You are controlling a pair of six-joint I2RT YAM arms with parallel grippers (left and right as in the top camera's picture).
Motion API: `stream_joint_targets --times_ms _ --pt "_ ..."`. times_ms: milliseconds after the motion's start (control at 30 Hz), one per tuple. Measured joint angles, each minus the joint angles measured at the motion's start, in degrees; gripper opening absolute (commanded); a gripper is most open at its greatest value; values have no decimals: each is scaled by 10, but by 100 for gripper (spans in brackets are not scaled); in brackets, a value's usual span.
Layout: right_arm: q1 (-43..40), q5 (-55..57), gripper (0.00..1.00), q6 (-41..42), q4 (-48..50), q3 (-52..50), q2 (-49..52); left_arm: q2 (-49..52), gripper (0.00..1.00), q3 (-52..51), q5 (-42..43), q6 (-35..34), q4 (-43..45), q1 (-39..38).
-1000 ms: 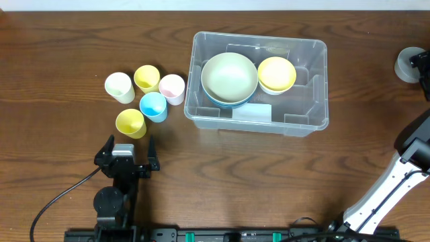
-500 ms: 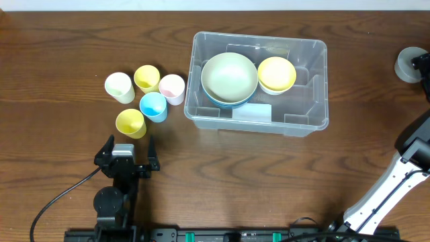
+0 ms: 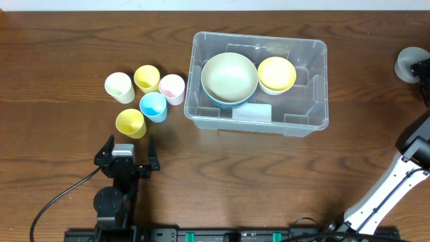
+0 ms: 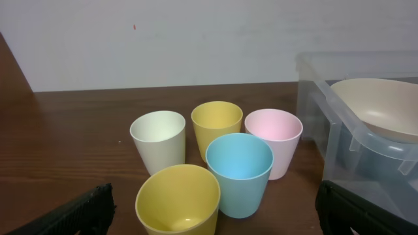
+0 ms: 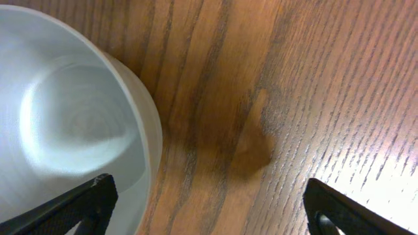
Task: Pack container
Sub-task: 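Lower the right gripper onto the grey bowl's rim and close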
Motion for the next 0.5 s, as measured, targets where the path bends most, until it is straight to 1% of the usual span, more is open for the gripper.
stream_joint_targets --times_ms 200,300,500 --pt "-1 2 73 4 0 0 0 0 98 0 0 0 0 0" --pt "-1 2 72 6 0 0 0 0 98 0 0 0 0 0" --pt "-1 2 73 6 0 0 2 0 98 0 0 0 0 0"
